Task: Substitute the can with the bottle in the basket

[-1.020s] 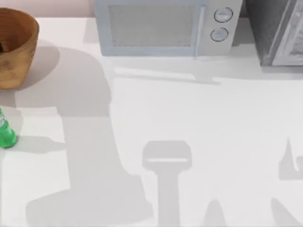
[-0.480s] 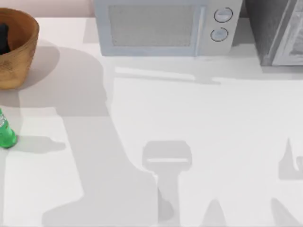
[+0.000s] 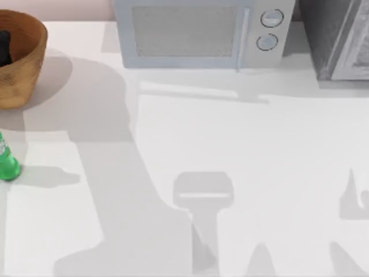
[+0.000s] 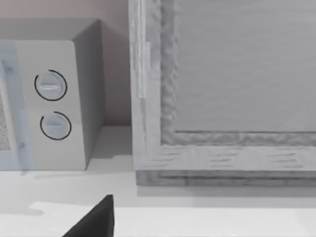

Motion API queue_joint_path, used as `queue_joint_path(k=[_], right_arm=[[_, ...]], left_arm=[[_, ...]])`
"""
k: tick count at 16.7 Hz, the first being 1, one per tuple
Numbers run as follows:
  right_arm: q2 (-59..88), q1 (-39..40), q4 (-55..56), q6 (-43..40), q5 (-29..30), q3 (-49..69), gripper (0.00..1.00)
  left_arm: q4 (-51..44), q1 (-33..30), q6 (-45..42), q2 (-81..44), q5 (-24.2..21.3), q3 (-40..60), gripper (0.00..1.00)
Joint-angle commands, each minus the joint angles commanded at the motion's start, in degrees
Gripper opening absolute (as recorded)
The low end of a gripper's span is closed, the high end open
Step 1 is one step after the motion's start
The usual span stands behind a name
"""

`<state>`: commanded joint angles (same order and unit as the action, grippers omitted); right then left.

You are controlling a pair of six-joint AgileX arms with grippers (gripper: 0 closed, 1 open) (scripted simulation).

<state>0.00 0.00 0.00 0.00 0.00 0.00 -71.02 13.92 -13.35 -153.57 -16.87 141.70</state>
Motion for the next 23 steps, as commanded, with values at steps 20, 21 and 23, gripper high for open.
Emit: queue_joint_path(k=[20,21,23], right_arm=[[0.0,0.0,0.0,0.0,0.0,0.0,1.00],[0.0,0.0,0.0,0.0,0.0,0.0,1.00],[0.0,0.0,0.0,0.0,0.0,0.0,1.00]], left_arm=[[-0.4,-0.2,-0.1,4.2,-0.4,-2.3,0.00],[-0.4,-0.2,-0.1,4.2,-0.4,-2.3,0.00],[0.4,-0.3,0.3,5.9,0.2,-4.0,0.00]])
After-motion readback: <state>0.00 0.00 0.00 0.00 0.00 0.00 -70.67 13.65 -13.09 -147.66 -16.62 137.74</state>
